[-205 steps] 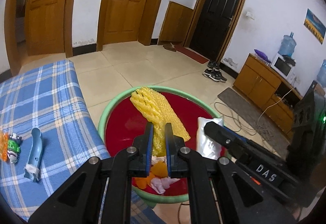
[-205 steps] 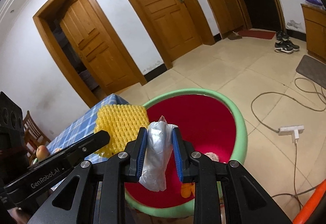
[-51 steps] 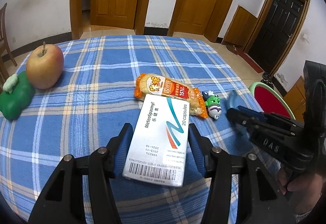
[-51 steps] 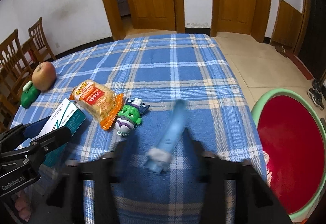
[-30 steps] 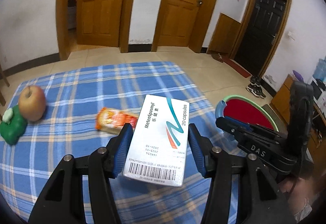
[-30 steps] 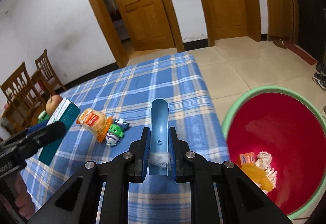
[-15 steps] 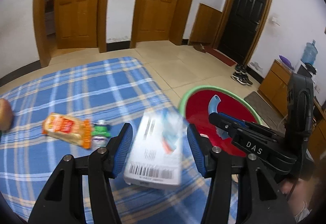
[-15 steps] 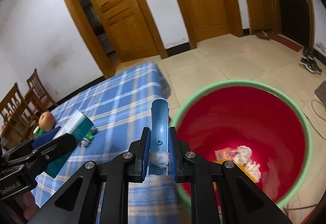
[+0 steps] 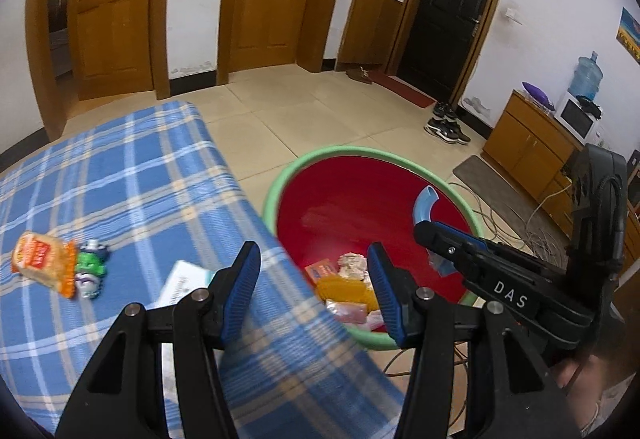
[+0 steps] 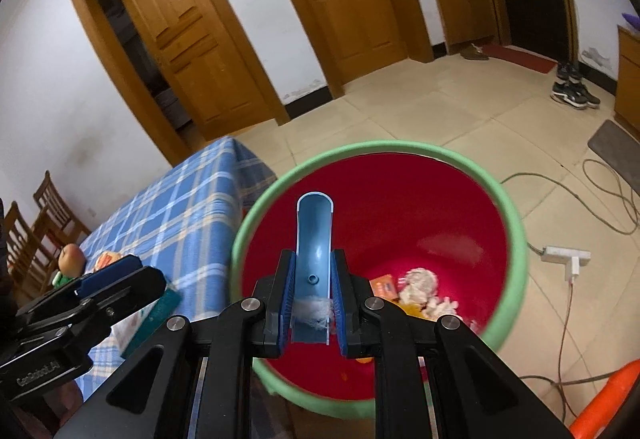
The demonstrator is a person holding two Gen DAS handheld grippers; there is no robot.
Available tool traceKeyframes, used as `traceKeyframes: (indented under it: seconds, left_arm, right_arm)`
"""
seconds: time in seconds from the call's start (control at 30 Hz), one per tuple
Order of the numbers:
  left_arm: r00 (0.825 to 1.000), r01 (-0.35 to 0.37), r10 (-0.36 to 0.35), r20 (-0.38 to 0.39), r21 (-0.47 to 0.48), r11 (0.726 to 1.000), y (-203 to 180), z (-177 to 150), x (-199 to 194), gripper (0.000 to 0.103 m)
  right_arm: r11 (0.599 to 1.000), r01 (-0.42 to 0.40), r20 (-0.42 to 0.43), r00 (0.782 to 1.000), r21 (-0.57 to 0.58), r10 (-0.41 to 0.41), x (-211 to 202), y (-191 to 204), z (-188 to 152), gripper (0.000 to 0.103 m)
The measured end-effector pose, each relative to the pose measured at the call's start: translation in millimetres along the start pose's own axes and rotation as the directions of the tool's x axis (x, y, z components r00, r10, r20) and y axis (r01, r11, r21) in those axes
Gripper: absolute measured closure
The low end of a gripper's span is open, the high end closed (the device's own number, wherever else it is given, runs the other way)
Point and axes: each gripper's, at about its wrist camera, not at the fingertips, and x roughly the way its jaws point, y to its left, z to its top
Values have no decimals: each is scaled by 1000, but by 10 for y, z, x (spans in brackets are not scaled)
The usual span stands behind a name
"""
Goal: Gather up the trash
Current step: 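Carry the white medicine box and blue scoop over the red bin, then open the left tool over the bin while the right tool releases the scoop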
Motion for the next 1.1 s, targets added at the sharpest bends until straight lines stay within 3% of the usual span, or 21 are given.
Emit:
traceKeyframes:
  seconds: [0.13,0.2,0.27,0.37,0.43,0.53,0.57,0.6,0.63,0.83,1.1]
  left_arm:
    - [999,-36,37,-11,65,997,-67,-21,-32,45]
    - [995,-98,97,10,83,992,16,-66,-134,20]
    - [988,-156,155,18,86,984,171,-106,-192,7]
    - [978,-204,206,-18,80,976,380,-173,-149,7]
    - [978,-192,196,-65,59,980,480,-225,-73,7]
    - [976,-188,191,-104,37,981,565,-318,25,8]
    - [977,-181,183,-107,31,983,577,-343,34,18]
    - [978,-171,172,-115,23,985,579,-360,40,42]
    - [979,-173,174,-108,11,985,594,-363,21,48]
    - [988,-138,137,-68,-11,990,559,-280,-96,49]
    - [995,-92,92,-34,14,996,180,-24,-6,49]
  right_arm:
    - [1000,7,-4,1000,10,-7,-11,-81,-6,86]
    - [1000,13,-14,1000,3,-13,3,-100,-29,86]
    - [1000,19,-22,1000,-1,-19,11,-91,-43,85]
    - [1000,5,-17,1000,-8,-5,5,-36,-26,85]
    - [1000,0,-13,1000,-23,0,2,20,-25,85]
    - [999,-5,-22,1000,-38,4,32,76,-39,85]
    - [999,-5,-24,1000,-42,4,40,91,-45,85]
    - [999,-5,-26,1000,-48,4,44,97,-49,85]
    - [999,-4,-28,1000,-53,3,47,104,-53,85]
    - [999,4,-40,999,-44,-6,63,49,-60,85]
    - [1000,1,-31,1000,-27,-2,42,-1,-47,85]
